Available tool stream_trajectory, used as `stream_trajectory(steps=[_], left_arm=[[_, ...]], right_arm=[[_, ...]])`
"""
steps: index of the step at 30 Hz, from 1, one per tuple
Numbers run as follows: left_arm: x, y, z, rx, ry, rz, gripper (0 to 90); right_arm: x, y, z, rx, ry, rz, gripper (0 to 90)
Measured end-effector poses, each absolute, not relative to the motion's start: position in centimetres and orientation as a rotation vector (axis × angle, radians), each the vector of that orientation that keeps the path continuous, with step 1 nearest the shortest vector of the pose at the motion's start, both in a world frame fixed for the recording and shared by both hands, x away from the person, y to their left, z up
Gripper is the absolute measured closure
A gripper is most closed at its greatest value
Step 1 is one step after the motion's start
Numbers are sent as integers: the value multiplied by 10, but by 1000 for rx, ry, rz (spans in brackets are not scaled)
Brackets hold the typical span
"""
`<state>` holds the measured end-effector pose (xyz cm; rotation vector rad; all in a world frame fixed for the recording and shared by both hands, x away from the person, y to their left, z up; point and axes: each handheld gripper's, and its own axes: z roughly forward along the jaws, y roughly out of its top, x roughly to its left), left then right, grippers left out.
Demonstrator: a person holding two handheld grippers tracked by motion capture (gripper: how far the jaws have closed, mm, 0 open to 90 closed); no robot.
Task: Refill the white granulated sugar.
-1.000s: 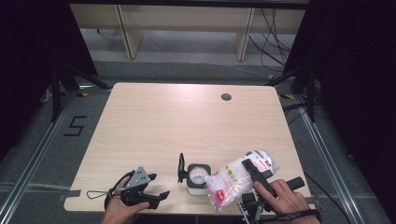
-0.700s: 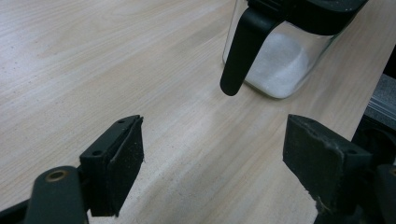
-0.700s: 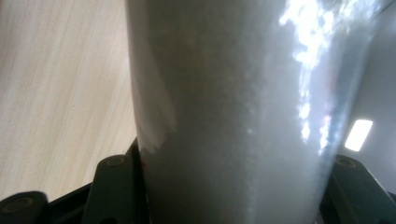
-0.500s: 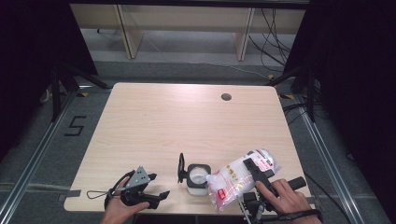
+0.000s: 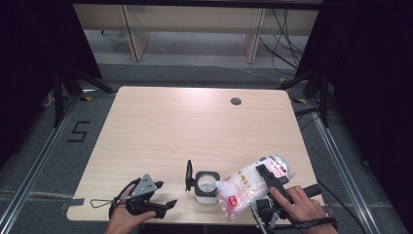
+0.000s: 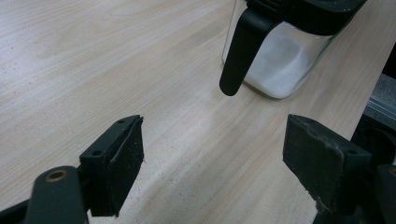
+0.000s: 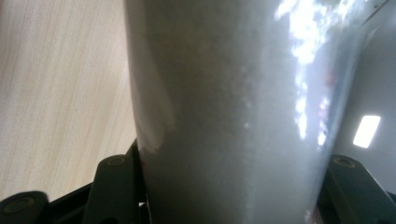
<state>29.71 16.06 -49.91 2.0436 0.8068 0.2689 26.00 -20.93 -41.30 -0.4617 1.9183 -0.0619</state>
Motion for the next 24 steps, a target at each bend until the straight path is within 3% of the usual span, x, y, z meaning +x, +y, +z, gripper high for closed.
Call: stream_trajectory(steps=[24], left_arm=[[298,162,-498,2071,791,276,200]], right_arm=[[260,-211,-413,-467,1891,-32,452]])
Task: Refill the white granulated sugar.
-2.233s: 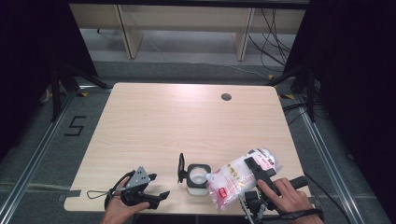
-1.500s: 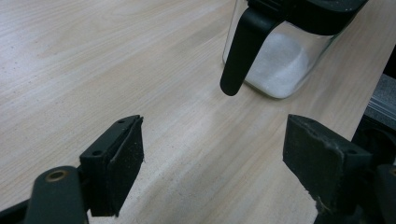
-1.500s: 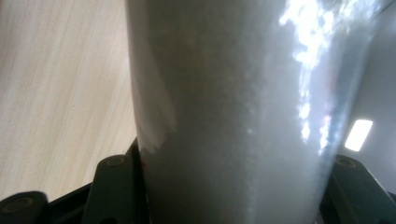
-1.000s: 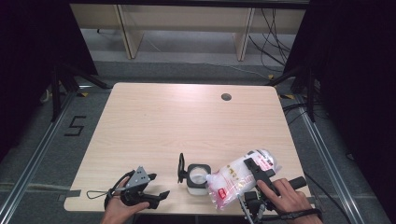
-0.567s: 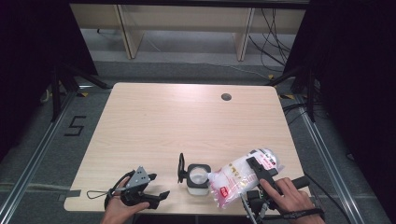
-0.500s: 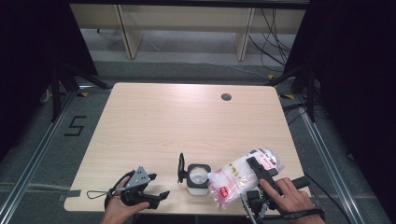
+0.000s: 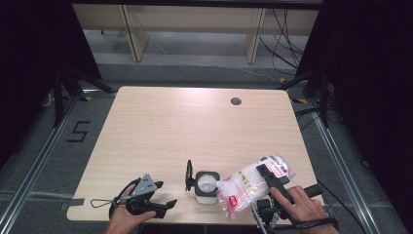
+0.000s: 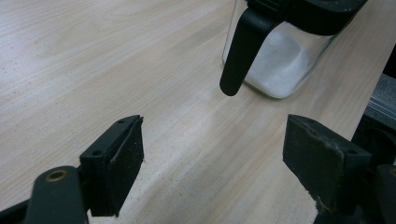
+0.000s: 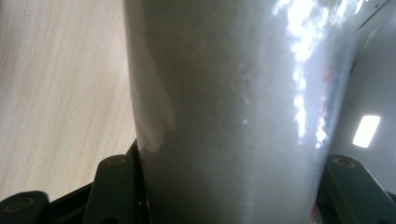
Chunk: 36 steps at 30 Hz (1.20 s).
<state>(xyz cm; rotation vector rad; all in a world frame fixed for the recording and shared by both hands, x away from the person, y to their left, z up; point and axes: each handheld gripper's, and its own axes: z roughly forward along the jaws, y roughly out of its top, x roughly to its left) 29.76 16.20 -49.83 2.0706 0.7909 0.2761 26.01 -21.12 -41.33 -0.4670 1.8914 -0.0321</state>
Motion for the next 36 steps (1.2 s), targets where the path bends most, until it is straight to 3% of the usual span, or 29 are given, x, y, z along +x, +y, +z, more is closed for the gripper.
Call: stream_trajectory(steps=[36], left_arm=[[298,162,-499,2069,792,277,200]], right_arm=[[260,-210,-413,-483,1917,-58,453]])
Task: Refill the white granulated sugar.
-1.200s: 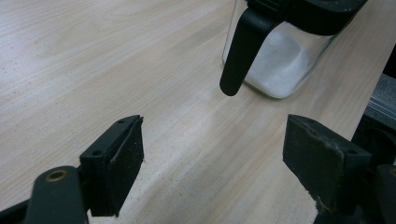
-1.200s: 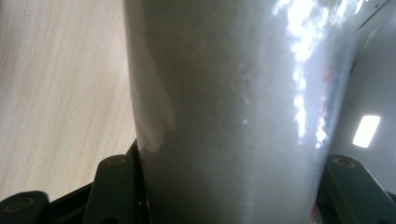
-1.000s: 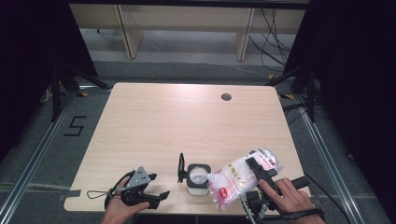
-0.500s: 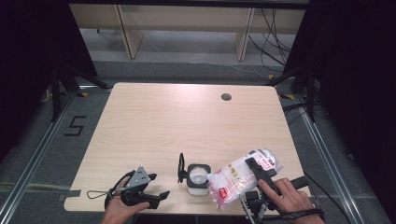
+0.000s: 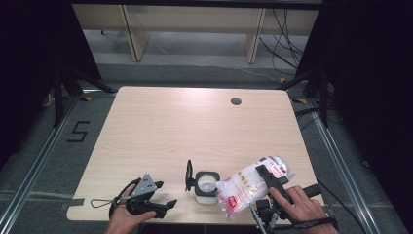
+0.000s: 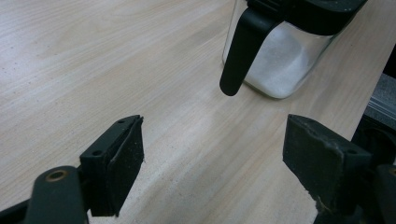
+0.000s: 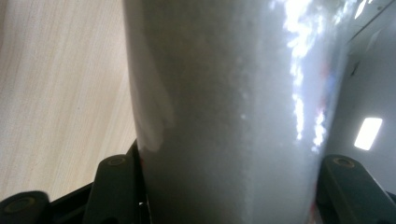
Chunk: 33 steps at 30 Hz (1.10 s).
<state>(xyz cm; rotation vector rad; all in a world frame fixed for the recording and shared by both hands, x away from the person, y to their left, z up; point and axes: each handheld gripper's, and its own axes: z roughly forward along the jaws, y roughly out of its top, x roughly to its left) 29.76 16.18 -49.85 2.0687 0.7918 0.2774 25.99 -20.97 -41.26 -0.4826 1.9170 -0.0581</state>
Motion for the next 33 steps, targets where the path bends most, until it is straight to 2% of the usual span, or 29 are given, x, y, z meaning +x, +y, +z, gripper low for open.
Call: stream_trajectory(steps=[33], left_arm=[[296,159,-499,2041,830,253,200]], right_arm=[[257,-207,-414,-465,1900,-46,455]])
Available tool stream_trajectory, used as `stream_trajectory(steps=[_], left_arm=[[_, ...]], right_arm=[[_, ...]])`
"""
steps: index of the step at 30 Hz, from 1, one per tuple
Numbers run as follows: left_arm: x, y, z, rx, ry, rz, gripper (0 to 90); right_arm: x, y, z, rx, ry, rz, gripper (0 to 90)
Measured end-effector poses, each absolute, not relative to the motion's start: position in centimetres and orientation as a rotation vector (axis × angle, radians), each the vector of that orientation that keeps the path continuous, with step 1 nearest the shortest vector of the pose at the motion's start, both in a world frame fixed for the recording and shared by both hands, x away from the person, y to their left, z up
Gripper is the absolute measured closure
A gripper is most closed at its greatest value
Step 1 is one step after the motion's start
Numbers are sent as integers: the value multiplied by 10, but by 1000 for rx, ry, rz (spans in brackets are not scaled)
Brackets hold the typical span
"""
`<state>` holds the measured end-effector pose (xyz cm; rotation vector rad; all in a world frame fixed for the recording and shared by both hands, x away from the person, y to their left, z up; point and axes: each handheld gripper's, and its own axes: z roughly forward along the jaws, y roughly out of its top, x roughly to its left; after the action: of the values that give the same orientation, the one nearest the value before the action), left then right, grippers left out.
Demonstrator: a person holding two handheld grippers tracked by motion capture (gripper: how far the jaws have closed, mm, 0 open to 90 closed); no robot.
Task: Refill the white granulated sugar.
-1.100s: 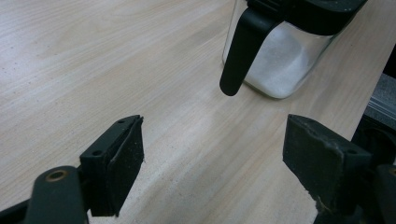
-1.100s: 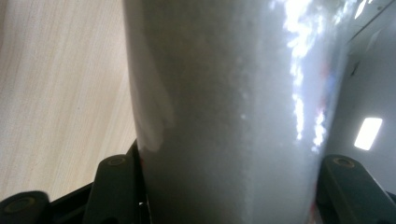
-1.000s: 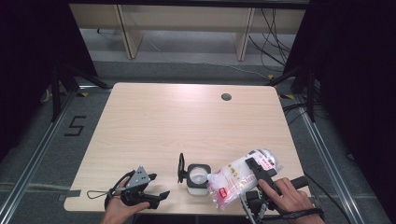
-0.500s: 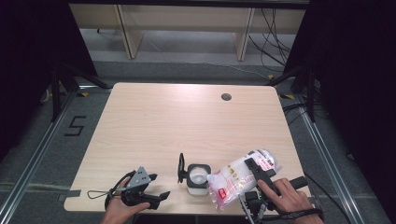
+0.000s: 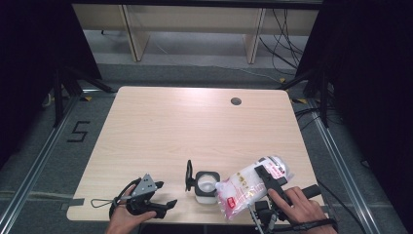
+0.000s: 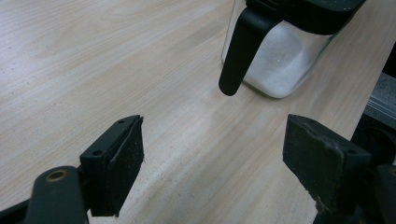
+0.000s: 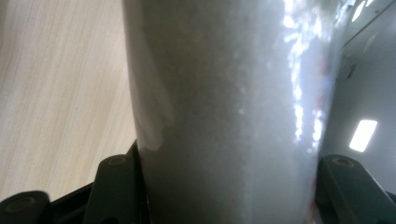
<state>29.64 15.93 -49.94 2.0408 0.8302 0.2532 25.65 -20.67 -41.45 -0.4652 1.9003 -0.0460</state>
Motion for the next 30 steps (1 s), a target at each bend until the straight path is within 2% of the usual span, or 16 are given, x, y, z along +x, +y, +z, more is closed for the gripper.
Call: stream_trajectory(steps=[3,4,30], left_arm=[[297,160,-499,2048,799,278,200],[296,160,-499,2058,818,259,200],[296,159,-499,2042,829,253,200]], right_arm=[[253,-207,-417,-385,1922,-42,456],[258,-206,-413,-511,1887,-65,456],[259,-209,-414,-472,1908,-36,457]])
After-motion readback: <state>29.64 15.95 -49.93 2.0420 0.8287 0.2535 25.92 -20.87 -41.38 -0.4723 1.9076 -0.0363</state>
